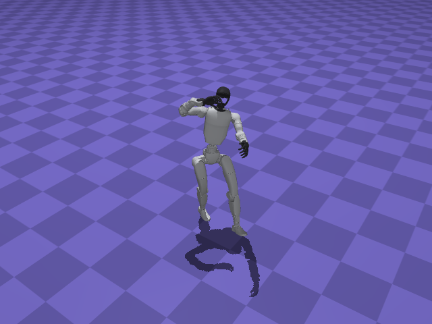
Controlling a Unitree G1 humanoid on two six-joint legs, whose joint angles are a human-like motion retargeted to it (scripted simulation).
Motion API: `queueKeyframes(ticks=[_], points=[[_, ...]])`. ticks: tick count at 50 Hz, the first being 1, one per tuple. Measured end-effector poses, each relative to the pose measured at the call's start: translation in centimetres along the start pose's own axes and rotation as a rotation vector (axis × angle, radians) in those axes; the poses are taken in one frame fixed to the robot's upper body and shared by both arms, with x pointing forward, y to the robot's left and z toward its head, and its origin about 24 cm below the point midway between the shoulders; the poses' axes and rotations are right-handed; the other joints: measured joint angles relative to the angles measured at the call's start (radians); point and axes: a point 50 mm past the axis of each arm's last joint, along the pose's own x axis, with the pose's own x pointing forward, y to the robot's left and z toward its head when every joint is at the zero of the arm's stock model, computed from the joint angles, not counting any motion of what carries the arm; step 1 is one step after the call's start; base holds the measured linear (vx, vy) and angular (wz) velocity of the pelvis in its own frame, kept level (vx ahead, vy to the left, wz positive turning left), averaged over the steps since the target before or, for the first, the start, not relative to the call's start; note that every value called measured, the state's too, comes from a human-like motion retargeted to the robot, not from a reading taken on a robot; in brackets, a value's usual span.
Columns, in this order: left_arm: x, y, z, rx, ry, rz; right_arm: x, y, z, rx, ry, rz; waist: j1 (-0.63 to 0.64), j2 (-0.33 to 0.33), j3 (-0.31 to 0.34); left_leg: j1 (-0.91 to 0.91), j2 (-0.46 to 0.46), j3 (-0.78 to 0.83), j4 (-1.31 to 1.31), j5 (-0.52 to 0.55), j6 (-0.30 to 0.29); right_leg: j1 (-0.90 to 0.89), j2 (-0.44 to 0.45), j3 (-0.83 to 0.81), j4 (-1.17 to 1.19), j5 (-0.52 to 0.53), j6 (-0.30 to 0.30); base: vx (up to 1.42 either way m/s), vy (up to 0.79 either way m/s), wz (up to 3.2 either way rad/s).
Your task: Kungfu
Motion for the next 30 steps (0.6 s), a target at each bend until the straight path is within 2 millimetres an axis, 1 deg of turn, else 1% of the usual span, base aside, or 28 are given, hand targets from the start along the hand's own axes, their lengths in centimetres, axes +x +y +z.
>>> queueKeyframes(ticks=[2, 3, 5, 7, 8, 10, 11, 12, 13, 15, 16, 17, 18, 20, 21, 22, 23, 24, 25, 26, 27, 28, 29, 30], points=[[1.0, 1.3, 5.4, 0.097, -0.115, 0.055, 2.0, 0.0, 1.1, -0.020, -0.099, -0.025, -0.018, 0.013, -0.006, 0.015, -0.012, 0.008, -0.140, -0.032, 0.001, 0.056, 0.016, 0.064, 0.014, -0.013, 0.005, 0.78, -0.19, -2.06], [1.2, 1.9, 7.7, 0.161, -0.160, 0.101, 2.9, 0.0, 1.5, -0.031, -0.142, -0.039, -0.020, 0.021, -0.009, 0.028, -0.018, 0.016, -0.197, -0.050, -0.019, 0.081, 0.021, 0.096, 0.025, -0.019, 0.007, 0.73, -0.14, -2.24], [1.2, 3.1, 12.0, 0.313, -0.240, 0.213, 4.3, 0.0, 2.3, -0.066, -0.201, -0.049, -0.024, 0.046, -0.005, 0.045, 0.000, 0.057, -0.254, -0.053, -0.114, 0.131, 0.032, 0.138, 0.050, -0.026, 0.010, 0.73, -0.10, -2.25], [0.9, 3.3, 15.2, 0.455, -0.288, 0.311, 5.0, 0.5, 2.5, -0.110, -0.203, -0.018, -0.020, 0.074, 0.000, 0.067, 0.013, 0.008, -0.215, -0.042, -0.138, 0.174, 0.033, 0.166, 0.081, -0.024, 0.013, 0.90, -0.06, -2.16], [0.7, 3.1, 16.3, 0.509, -0.308, 0.345, 5.0, 0.8, 2.5, -0.130, -0.188, 0.003, -0.020, 0.091, 0.004, 0.081, 0.014, -0.049, -0.179, -0.035, -0.159, 0.194, 0.030, 0.176, 0.096, -0.014, 0.016, 0.76, 0.02, -2.23], [0.6, 2.1, 17.9, 0.582, -0.349, 0.365, 4.9, 1.6, 2.1, -0.172, -0.133, 0.050, -0.009, 0.123, 0.004, 0.134, 0.022, -0.061, -0.140, 0.038, -0.174, 0.227, 0.006, 0.205, 0.138, 0.013, 0.033, 0.72, 0.12, -2.50], [0.6, 1.4, 18.0, 0.604, -0.369, 0.348, 4.6, 1.9, 1.6, -0.196, -0.069, 0.058, -0.011, 0.138, 0.002, 0.172, 0.034, -0.034, -0.134, 0.127, -0.166, 0.233, -0.017, 0.215, 0.161, 0.037, 0.061, 0.70, 0.17, -2.57], [0.6, 0.7, 17.9, 0.624, -0.384, 0.323, 4.2, 2.2, 1.3, -0.212, -0.004, 0.057, -0.020, 0.157, -0.004, 0.183, 0.048, -0.018, -0.102, 0.193, -0.150, 0.232, -0.039, 0.221, 0.178, 0.066, 0.097, 0.63, 0.16, -2.26], [0.6, 0.4, 17.5, 0.640, -0.392, 0.283, 3.5, 2.5, 1.1, -0.217, 0.064, 0.041, -0.045, 0.183, -0.020, 0.141, 0.063, -0.023, -0.019, 0.212, -0.122, 0.218, -0.055, 0.221, 0.184, 0.107, 0.147, 0.53, 0.15, -2.58], [0.5, 0.8, 15.4, 0.696, -0.331, 0.201, 2.8, 3.8, 1.9, -0.161, 0.134, 0.010, -0.037, 0.183, -0.044, 0.131, 0.062, 0.031, 0.107, 0.164, -0.091, 0.169, -0.160, 0.266, 0.249, 0.147, 0.285, 0.30, 0.17, -3.56], [0.4, 0.9, 14.3, 0.723, -0.293, 0.162, 2.3, 4.8, 2.0, -0.099, 0.179, 0.012, -0.051, 0.208, -0.024, 0.154, 0.100, 0.072, 0.122, 0.142, -0.096, 0.150, -0.199, 0.222, 0.243, 0.173, 0.350, 0.12, 0.23, -3.68], [0.3, 1.1, 13.1, 0.751, -0.254, 0.127, 1.8, 5.9, 2.2, -0.032, 0.228, 0.010, -0.062, 0.239, -0.002, 0.175, 0.147, 0.105, 0.143, 0.116, -0.106, 0.127, -0.228, 0.161, 0.233, 0.198, 0.400, -0.02, 0.18, -3.45], [0.1, 1.5, 11.7, 0.779, -0.211, 0.097, 1.4, 7.1, 2.5, 0.045, 0.284, 0.000, -0.065, 0.281, 0.024, 0.189, 0.213, 0.127, 0.176, 0.083, -0.125, 0.094, -0.237, 0.065, 0.219, 0.225, 0.418, -0.22, 0.12, -4.07], [-0.5, 2.2, 7.5, 0.853, -0.086, 0.025, 1.7, 9.6, 4.2, 0.228, 0.331, -0.029, -0.043, 0.356, 0.063, 0.223, 0.307, 0.175, 0.201, 0.065, -0.173, -0.029, -0.278, -0.110, 0.225, 0.269, 0.424, -0.43, 0.21, -4.98], [-1.1, 2.5, 4.6, 0.890, 0.004, -0.041, 2.2, 10.8, 5.6, 0.311, 0.306, -0.034, -0.027, 0.368, 0.064, 0.257, 0.296, 0.239, 0.183, 0.083, -0.173, -0.105, -0.337, -0.153, 0.228, 0.304, 0.424, -0.49, 0.51, -5.17], [-2.0, 2.6, 1.5, 0.925, 0.107, -0.123, 2.7, 12.0, 7.1, 0.393, 0.287, -0.042, -0.018, 0.377, 0.065, 0.297, 0.266, 0.293, 0.157, 0.105, -0.174, -0.179, -0.405, -0.196, 0.229, 0.336, 0.424, -0.46, 0.74, -4.80], [-3.2, 2.5, -2.0, 0.959, 0.237, -0.233, 3.2, 13.4, 8.9, 0.474, 0.282, -0.053, -0.021, 0.377, 0.065, 0.348, 0.197, 0.329, 0.114, 0.138, -0.174, -0.249, -0.491, -0.240, 0.226, 0.360, 0.424, -0.37, 0.84, -4.68], [-5.0, 2.1, -5.8, 1.005, 0.382, -0.387, 3.5, 15.0, 11.1, 0.575, 0.299, -0.060, -0.022, 0.378, 0.077, 0.402, 0.116, 0.309, 0.076, 0.182, -0.174, -0.317, -0.568, -0.271, 0.229, 0.372, 0.415, -0.26, 0.94, -4.73], [-7.3, 1.6, -9.7, 1.050, 0.538, -0.566, 3.9, 16.6, 13.6, 0.683, 0.326, -0.063, -0.022, 0.378, 0.095, 0.456, 0.030, 0.260, 0.040, 0.232, -0.174, -0.384, -0.642, -0.297, 0.235, 0.379, 0.401, -0.30, 0.71, -4.87], [-9.4, 1.0, -12.3, 1.077, 0.632, -0.695, 4.4, 17.6, 15.9, 0.771, 0.337, -0.064, -0.002, 0.378, 0.114, 0.493, -0.014, 0.207, 0.016, 0.269, -0.174, -0.443, -0.649, -0.273, 0.235, 0.386, 0.360, -0.35, 0.51, -5.29], [-11.9, 0.1, -15.1, 1.096, 0.722, -0.846, 4.9, 18.5, 18.9, 0.884, 0.343, -0.058, 0.033, 0.381, 0.141, 0.537, -0.062, 0.142, -0.004, 0.294, -0.174, -0.508, -0.637, -0.234, 0.232, 0.391, 0.320, -0.31, 0.44, -6.53], [-15.4, -1.7, -18.4, 1.100, 0.800, -1.036, 5.7, 19.2, 23.0, 1.045, 0.341, -0.039, 0.097, 0.389, 0.185, 0.594, -0.116, 0.053, -0.016, 0.297, -0.174, -0.585, -0.589, -0.164, 0.221, 0.391, 0.281, -0.16, 0.52, -7.47], [-18.6, -3.3, -20.9, 1.087, 0.850, -1.184, 6.3, 19.3, 26.4, 1.185, 0.335, -0.016, 0.160, 0.399, 0.219, 0.638, -0.151, -0.018, -0.023, 0.280, -0.174, -0.640, -0.524, -0.102, 0.210, 0.388, 0.243, -0.09, 0.47, -7.76], [-21.7, -4.8, -22.8, 1.066, 0.886, -1.310, 6.9, 19.0, 29.4, 1.310, 0.326, 0.010, 0.222, 0.411, 0.248, 0.675, -0.177, -0.080, -0.028, 0.254, -0.174, -0.685, -0.450, -0.044, 0.200, 0.382, 0.207, -0.10, 0.27, -7.37]])
